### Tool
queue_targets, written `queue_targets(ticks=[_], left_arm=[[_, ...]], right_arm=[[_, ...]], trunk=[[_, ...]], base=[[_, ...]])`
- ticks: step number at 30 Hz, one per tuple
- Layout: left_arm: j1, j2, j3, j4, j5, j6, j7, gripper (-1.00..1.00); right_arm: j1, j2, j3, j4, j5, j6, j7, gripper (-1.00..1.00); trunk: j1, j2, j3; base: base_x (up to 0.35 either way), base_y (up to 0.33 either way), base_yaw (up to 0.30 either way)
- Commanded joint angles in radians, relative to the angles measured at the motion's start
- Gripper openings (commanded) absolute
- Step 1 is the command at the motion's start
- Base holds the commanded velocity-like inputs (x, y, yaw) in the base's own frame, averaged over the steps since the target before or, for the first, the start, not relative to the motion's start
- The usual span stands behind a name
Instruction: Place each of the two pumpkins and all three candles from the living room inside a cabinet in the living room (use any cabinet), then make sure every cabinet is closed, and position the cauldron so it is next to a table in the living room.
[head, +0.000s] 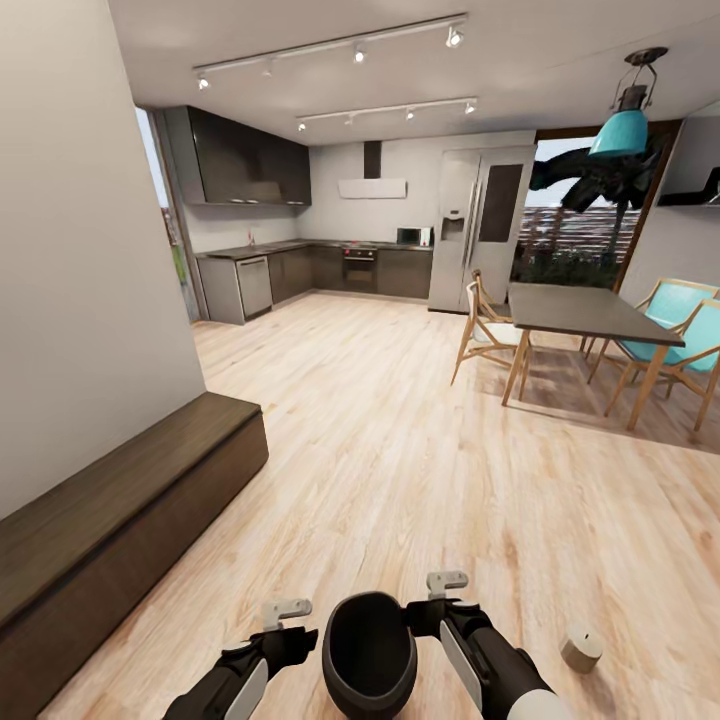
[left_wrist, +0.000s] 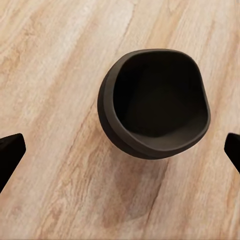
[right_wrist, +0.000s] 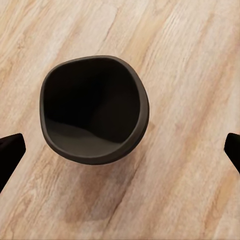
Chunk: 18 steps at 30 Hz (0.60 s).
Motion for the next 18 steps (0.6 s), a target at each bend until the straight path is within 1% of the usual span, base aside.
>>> queue_targets(ticks=[1,4,5,8,10,14,18], left_arm=[[0.0,0.0,-0.003,-0.002,0.008,0.005,0.001,1.0],[0.0,-0.001,-0.004,-0.002,0.007,0.005,0.001,1.0],[0.0,-0.001,-0.004,-0.002,0.006,0.005,0.001,1.0],[0.0,-0.001,-0.004,-0.002,0.006,0.005,0.001,1.0],[0.0,-0.002,-0.004,-0.002,0.006,0.005,0.001,1.0],[0.0,-0.001,-0.005,-0.002,0.006,0.005,0.001,1.0],[0.0,-0.002,-0.007,-0.002,0.007,0.005,0.001,1.0]], right_arm=[[0.0,-0.001,0.003,-0.001,-0.004,0.005,-0.003,1.0],[-0.001,0.0,-0.001,0.002,-0.011,0.009,0.001,1.0],[0.0,-0.001,-0.001,0.002,-0.023,0.01,0.003,1.0],[-0.001,-0.001,0.0,0.0,-0.091,0.007,0.008,1.0],[-0.001,-0.001,0.003,0.001,-0.12,0.001,0.009,1.0],[0.0,-0.003,0.007,0.001,-0.135,-0.004,0.009,1.0],[0.0,-0.004,0.008,0.002,-0.136,-0.006,0.007,1.0]], trunk=[[0.004,-0.008,-0.004],[0.015,-0.029,-0.014],[0.019,-0.036,-0.017],[0.031,-0.057,-0.026],[0.038,-0.071,-0.032],[0.054,-0.099,-0.045],[0.069,-0.127,-0.057]], base=[[0.0,0.0,0.0],[0.0,0.0,0.0],[0.0,0.0,0.0],[0.0,0.0,0.0],[0.0,0.0,0.0],[0.0,0.0,0.0],[0.0,0.0,0.0]])
